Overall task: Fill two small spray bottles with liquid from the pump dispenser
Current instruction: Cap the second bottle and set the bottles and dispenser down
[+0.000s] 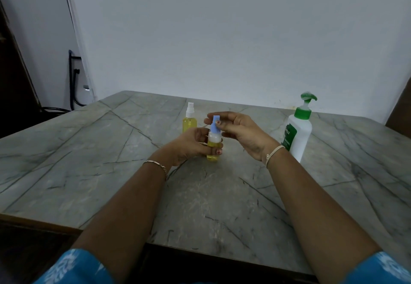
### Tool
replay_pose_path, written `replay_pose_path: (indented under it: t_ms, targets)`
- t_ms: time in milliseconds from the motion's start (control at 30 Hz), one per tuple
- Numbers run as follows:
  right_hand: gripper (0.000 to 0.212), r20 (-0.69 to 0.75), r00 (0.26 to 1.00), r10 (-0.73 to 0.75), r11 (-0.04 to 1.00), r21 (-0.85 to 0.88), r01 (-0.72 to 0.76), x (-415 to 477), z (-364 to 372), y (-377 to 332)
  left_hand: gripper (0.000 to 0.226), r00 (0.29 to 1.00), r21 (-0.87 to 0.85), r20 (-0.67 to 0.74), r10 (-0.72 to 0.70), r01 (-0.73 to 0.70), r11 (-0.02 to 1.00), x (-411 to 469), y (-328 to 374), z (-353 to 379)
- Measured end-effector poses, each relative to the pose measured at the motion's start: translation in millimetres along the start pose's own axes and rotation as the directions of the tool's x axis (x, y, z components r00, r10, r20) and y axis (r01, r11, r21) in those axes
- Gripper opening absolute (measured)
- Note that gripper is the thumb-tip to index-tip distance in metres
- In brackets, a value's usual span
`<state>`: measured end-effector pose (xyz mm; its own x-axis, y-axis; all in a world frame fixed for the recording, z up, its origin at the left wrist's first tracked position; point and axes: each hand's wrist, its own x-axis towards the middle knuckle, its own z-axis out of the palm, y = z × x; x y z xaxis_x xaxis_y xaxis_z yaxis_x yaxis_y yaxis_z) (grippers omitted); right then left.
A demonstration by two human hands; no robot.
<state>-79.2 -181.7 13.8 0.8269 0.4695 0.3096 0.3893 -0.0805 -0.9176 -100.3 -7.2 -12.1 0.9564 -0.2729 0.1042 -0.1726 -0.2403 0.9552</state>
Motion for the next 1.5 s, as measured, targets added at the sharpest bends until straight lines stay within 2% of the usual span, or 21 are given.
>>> replay_pose_path:
  t_ms: [67,267,333,433,500,567,633,733,800,900,1000,1100,1267,1367,1500]
  targets:
    - [0.020,0.000,0.999,-0.036,0.999,0.024,0.036,-0.2,1.1,0.8,0.036,1.000,-0.001,-0.001,0.007,-0.007,1.000,-0.4,-0.2,0.1]
    - [0.024,-0.221,0.969,-0.107,0.990,-0.117,0.083,1.0,10.0,1.1,0.045,1.000,-0.031,-0.014,-0.018,0.018,0.999,1.9,-0.7,1.4]
    - [0.022,-0.195,0.977,-0.090,0.989,-0.131,0.065,0.6,8.3,1.1,0.046,1.000,-0.025,-0.011,-0.028,0.028,0.999,2.2,-0.2,0.9]
    - [0.024,-0.036,0.999,-0.015,0.998,-0.066,0.012,-0.2,1.0,0.9,0.042,1.000,-0.008,-0.008,-0.026,0.026,1.000,2.0,0.0,0.5]
    - [0.027,0.018,1.000,-0.001,0.999,-0.039,0.002,0.0,-2.6,2.7,0.042,1.000,-0.004,-0.009,-0.026,0.026,1.000,1.5,0.5,0.6]
    - [0.026,-0.014,1.000,-0.023,0.998,-0.062,0.022,0.4,-2.0,3.5,0.045,1.000,-0.001,-0.009,-0.020,0.020,1.000,1.1,1.1,1.1]
    - [0.026,-0.108,0.992,-0.061,0.991,-0.125,0.047,1.0,1.6,3.3,0.048,1.000,-0.001,-0.011,-0.013,0.013,1.000,0.7,1.3,2.1]
    - [0.037,-0.244,0.963,-0.115,0.980,-0.185,0.071,2.5,8.5,5.3,0.046,1.000,-0.025,-0.021,-0.008,0.007,1.000,0.4,0.9,3.7]
    - [0.040,-0.250,0.960,-0.125,0.975,-0.208,0.073,3.1,10.7,6.9,0.047,1.000,-0.032,-0.014,0.000,-0.001,0.999,0.4,0.8,3.7]
    - [0.028,-0.117,0.991,-0.060,0.987,-0.158,0.041,1.3,6.5,5.8,0.049,1.000,-0.028,0.000,0.001,-0.001,1.000,-0.1,0.7,2.4]
    - [0.025,0.030,1.000,0.003,1.000,-0.029,-0.002,-1.3,-1.5,4.6,0.045,1.000,-0.030,0.003,-0.002,0.002,1.000,-0.7,0.5,2.1]
    - [0.027,0.075,0.997,0.009,0.999,0.041,-0.013,-3.6,-5.2,3.9,0.046,1.000,-0.032,0.013,-0.008,0.008,0.999,-0.8,-0.2,1.2]
    - [0.024,-0.053,0.998,-0.038,0.999,-0.033,0.036,-0.8,-3.5,5.2,0.035,1.000,0.007,0.020,-0.006,0.006,1.000,-1.0,1.7,1.7]
    - [0.026,-0.144,0.986,-0.080,0.996,-0.060,0.072,-0.5,0.3,6.6,0.037,1.000,-0.007,0.011,-0.006,0.006,1.000,-0.8,0.8,2.2]
    - [0.029,-0.140,0.987,-0.085,0.993,-0.093,0.073,-0.6,-2.3,7.9,0.041,1.000,-0.015,-0.001,-0.008,0.008,1.000,0.3,-1.5,2.5]
